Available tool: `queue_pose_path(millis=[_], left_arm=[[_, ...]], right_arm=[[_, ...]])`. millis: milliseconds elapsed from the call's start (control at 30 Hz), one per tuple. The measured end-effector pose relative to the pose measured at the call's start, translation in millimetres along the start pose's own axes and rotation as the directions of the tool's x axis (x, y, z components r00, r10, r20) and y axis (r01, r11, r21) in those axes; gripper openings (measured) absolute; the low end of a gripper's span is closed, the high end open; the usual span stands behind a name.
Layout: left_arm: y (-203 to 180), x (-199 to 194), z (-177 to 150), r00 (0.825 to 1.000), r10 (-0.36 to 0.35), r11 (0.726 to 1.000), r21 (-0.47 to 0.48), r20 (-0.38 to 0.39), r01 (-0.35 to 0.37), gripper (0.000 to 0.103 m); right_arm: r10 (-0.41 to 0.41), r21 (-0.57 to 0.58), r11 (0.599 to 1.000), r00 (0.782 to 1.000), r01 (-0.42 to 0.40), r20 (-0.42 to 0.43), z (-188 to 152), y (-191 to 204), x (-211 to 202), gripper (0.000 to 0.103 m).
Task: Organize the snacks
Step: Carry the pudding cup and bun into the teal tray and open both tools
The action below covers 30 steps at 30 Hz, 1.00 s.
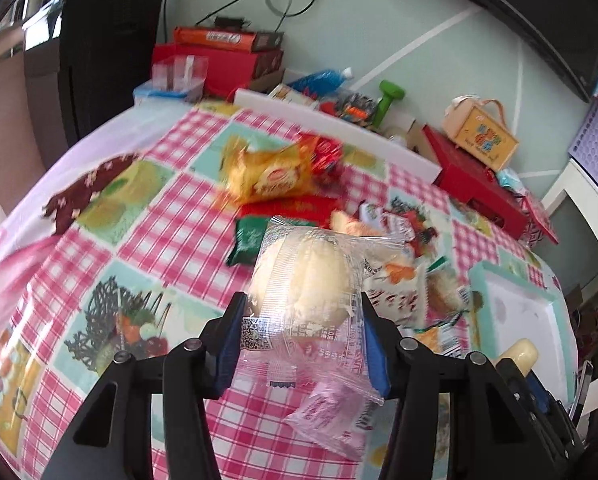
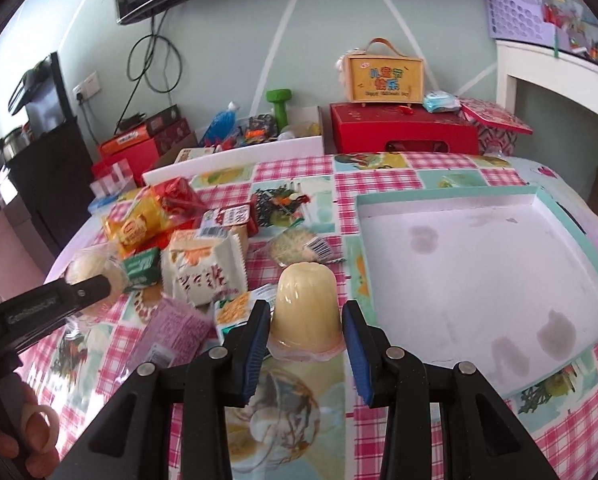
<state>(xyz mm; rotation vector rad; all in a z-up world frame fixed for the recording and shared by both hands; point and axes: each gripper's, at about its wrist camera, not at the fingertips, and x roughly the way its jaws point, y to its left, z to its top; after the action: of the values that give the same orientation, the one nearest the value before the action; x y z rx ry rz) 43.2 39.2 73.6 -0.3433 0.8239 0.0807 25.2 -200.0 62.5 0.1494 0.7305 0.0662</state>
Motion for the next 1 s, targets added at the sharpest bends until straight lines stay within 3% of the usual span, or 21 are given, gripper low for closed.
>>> queue_pose_path(millis=[333,633,800,1000], left_arm=[[-72.9,0.3,3.6,0.994,-0.108,0.98,0.166,-0.008,0.108,0.054],[-179.5,15.7,-15.8,0.963,-0.239,0.896,0.354,-0.12,0.267,0.054],[-231.3,28.4,-26.5,0.956,-0.255,0.853,0.433,-0.143,0.292,0.054],[-267.2,52.8,-35.3,0.952,-0.248,0.827,0.473,-0.178,0.304,0.054]], right_arm=[[-0.111,0.142,0.985,0.991,0.1,0.076,24.7,-60.7,-11.9,0.04],[-0.296,0.337,0.906,0.952,0.255,0.075,36.0,-152.6,-23.5,0.04],[-0.383,0.392,0.856,0.923,0.338,0.041,35.2,-193.4,-25.6,0.04],[-0.409,0.428,0.825,0.913,0.369,0.002,31.8,-221.2,-20.7,0.04]])
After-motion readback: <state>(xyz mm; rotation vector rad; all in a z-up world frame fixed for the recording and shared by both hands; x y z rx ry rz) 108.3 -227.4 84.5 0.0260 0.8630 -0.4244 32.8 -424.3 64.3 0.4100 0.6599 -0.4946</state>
